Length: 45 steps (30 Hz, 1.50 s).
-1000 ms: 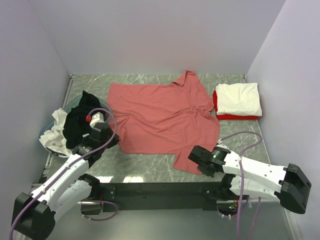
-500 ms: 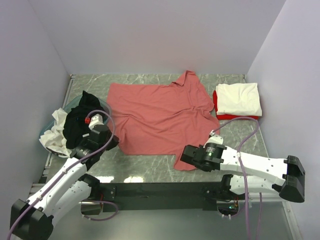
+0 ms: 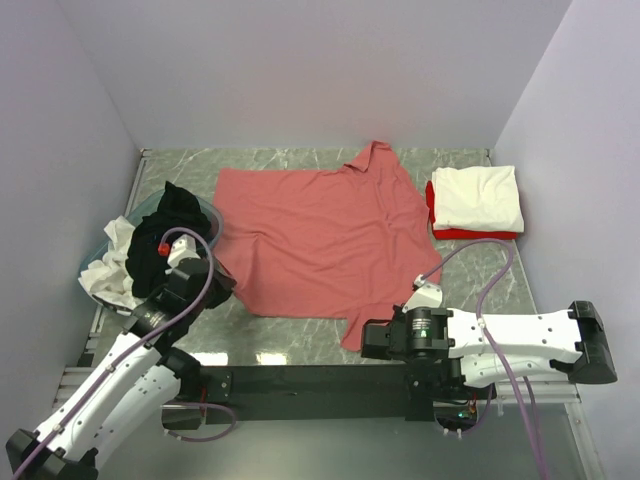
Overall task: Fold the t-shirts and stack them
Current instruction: Flatten the tshirt out
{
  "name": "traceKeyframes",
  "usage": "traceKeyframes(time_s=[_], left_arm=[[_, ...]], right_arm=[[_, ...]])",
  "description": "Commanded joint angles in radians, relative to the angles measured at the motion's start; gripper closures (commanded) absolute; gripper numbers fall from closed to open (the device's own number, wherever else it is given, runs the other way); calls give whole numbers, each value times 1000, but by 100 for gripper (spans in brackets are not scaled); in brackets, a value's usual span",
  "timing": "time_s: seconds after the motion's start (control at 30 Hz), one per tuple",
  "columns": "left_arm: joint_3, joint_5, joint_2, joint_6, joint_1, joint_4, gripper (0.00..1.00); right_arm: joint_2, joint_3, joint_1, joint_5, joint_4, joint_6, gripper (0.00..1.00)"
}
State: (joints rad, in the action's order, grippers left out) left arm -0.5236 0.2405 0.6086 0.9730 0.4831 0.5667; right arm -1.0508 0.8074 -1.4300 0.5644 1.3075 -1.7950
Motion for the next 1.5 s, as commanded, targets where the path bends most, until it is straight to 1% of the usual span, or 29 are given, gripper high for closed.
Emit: traceKeyframes(time_s=[0.0,0.17,0.33,0.5,0.63,0.67,0.77,0.87,0.9,0.97,1.0,1.03,1.07,1.1,1.13,1.17,1.2,1.23,1.27,1.3,1.4,1.47], left_arm=[[-61,31,-47,52,23,76,99],[-76,72,-93,92,57,125,99],[-110,114,-83,119,87,191,100],[-135,155,-92,145,101,231,100],[-136,168,-76,150,103,236,99],[-135,169,-61,145,103,236,99],[-127,187,-24,136,103,217,99],[-124,194,17,122,103,199,99],[-127,195,29,118,103,194,99],[-125,204,63,107,103,182,99],[-121,204,74,102,101,174,99],[-119,203,86,98,101,165,99],[-118,207,112,96,100,165,99],[-121,212,124,98,98,168,99],[-124,223,138,101,97,173,99],[-125,232,161,116,97,186,100],[-127,256,169,121,97,188,99],[-127,269,177,127,94,191,100],[-125,282,186,138,92,197,99],[-127,292,189,139,91,197,100],[-133,312,200,144,83,208,99],[-141,318,207,148,77,216,100]], right_arm=[[32,30,-36,74,134,-79,100],[80,-7,-53,68,134,-96,100],[118,-33,-60,77,134,-103,100],[204,-74,-60,94,136,-118,100],[259,-105,-58,135,134,-136,100],[264,-105,-56,169,134,-130,100],[244,-82,-41,253,134,-103,100],[206,-45,11,311,131,-46,100],[198,-39,26,346,116,-3,100],[184,-24,107,371,52,99,100],[183,-24,152,376,-52,246,100],[186,-34,190,370,-112,325,100],[199,-43,269,361,-176,403,100],[210,-54,305,351,-301,546,100],[219,-75,339,324,-360,612,100],[239,-85,411,307,-411,667,100],[247,-92,439,293,-492,756,100],[255,-103,466,276,-523,788,100],[265,-108,492,264,-552,854,100],[267,-109,540,253,-603,884,100],[253,-108,621,213,-684,983,100],[230,-99,658,195,-706,1016,100]])
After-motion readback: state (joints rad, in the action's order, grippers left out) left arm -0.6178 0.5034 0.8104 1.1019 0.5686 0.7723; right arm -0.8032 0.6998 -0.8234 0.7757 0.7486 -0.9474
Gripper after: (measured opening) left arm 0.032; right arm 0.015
